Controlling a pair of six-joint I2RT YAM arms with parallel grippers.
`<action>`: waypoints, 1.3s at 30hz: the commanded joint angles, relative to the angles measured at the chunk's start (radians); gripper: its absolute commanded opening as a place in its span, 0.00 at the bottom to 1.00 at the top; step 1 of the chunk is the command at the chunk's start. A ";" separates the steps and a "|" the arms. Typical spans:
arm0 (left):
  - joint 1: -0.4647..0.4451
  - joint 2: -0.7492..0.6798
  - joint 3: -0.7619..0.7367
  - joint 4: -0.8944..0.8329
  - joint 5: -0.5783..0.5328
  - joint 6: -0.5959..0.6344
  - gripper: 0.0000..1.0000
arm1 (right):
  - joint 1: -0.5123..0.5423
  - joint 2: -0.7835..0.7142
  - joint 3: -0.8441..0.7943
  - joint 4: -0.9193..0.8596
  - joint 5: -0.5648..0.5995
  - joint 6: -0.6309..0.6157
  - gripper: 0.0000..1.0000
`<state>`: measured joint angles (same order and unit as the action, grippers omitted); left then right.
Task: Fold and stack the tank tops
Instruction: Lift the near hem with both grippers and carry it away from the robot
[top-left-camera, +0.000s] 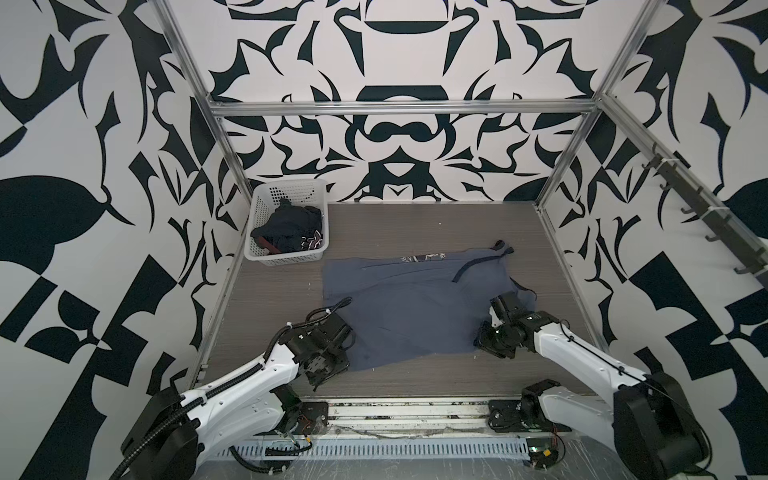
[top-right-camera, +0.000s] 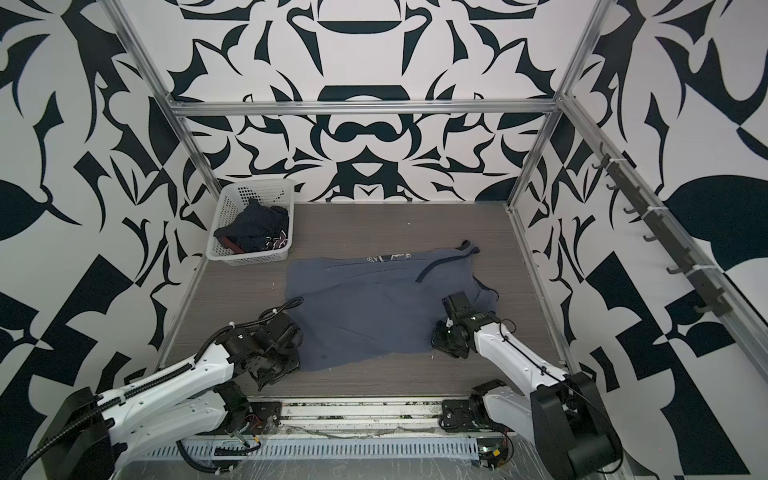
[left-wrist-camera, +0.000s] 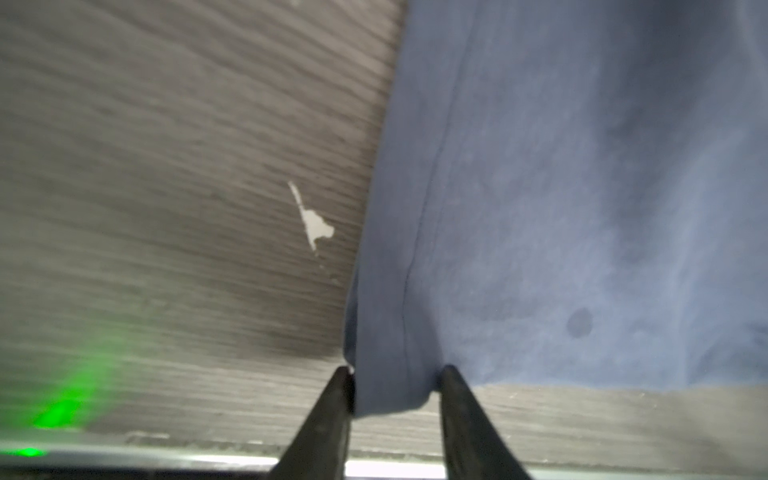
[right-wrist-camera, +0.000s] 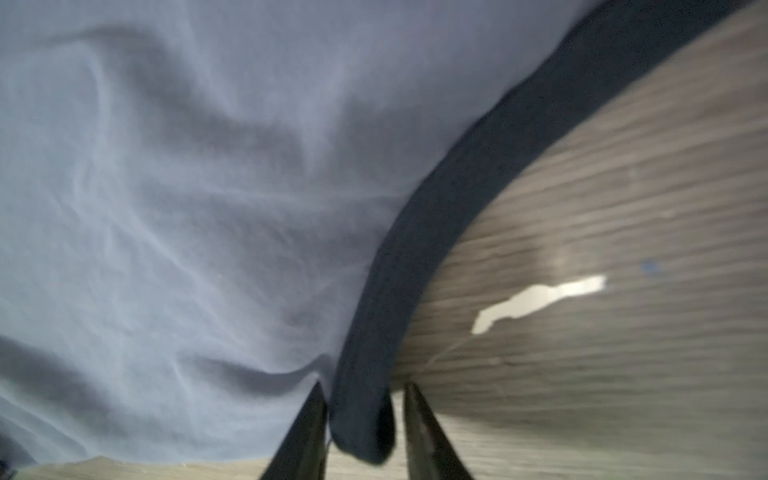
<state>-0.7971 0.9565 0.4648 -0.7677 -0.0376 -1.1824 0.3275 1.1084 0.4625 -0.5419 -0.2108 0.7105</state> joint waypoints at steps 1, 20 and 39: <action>-0.002 -0.002 0.002 -0.020 -0.029 -0.009 0.26 | 0.015 0.005 0.015 0.015 0.027 0.011 0.24; 0.115 -0.045 0.209 -0.009 -0.274 0.177 0.00 | 0.021 0.083 0.372 -0.172 0.156 -0.131 0.00; 0.422 0.583 0.475 0.307 -0.226 0.405 0.00 | -0.050 0.742 0.880 -0.100 0.108 -0.277 0.00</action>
<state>-0.3885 1.5108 0.9127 -0.4786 -0.2279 -0.7952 0.2928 1.8519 1.2938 -0.6456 -0.1005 0.4519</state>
